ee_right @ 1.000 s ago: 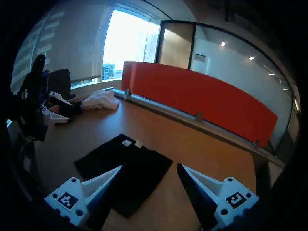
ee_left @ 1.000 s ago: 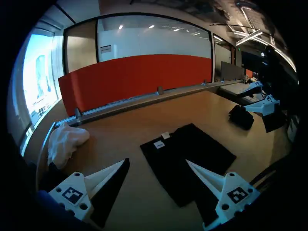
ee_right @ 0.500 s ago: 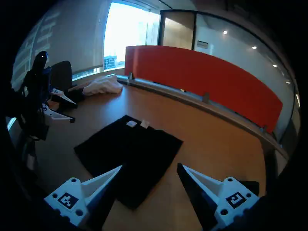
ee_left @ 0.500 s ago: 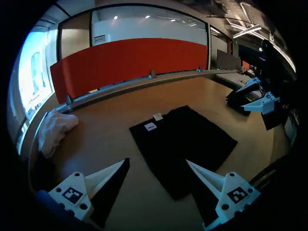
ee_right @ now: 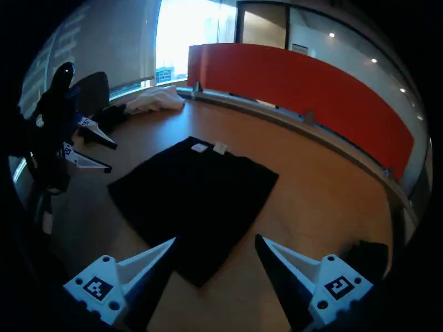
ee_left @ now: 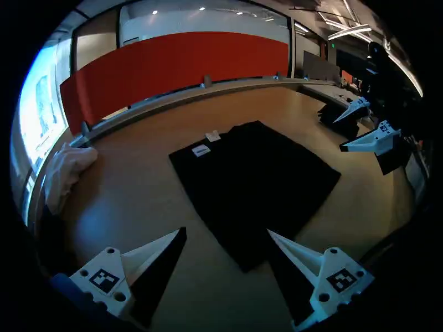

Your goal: Fold towel

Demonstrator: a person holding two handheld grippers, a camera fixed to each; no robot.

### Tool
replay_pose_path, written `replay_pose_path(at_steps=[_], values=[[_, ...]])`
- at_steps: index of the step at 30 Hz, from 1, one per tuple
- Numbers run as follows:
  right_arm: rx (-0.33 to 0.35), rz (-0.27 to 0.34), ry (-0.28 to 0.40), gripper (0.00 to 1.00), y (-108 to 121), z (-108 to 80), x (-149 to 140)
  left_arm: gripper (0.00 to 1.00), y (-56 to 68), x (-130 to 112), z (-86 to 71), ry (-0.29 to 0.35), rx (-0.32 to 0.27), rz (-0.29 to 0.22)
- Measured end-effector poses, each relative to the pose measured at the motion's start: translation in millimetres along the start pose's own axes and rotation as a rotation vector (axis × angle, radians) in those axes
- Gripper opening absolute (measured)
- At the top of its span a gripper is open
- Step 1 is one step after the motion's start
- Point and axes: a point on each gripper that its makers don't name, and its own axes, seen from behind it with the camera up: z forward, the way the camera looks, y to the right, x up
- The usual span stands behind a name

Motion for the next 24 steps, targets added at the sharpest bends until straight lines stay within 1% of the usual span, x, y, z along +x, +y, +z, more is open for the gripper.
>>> replay_pose_path(at_steps=[9,15,20,24], values=[[0.021,0.001,-0.053,1.0,-7.7,7.9,-27.5,0.97,10.6,-23.3,11.3,-0.056,-0.031,0.01],[0.036,0.004,-0.087,1.0,-12.0,12.2,-44.2,0.97,18.5,-37.9,16.0,-0.095,-0.055,0.013],[0.05,0.015,-0.111,0.99,-15.3,14.0,-55.2,0.97,26.2,-45.2,17.4,-0.121,-0.079,0.019],[0.056,0.01,-0.125,0.99,-16.1,15.9,-61.3,0.97,30.4,-48.8,18.9,-0.136,-0.093,0.018]])
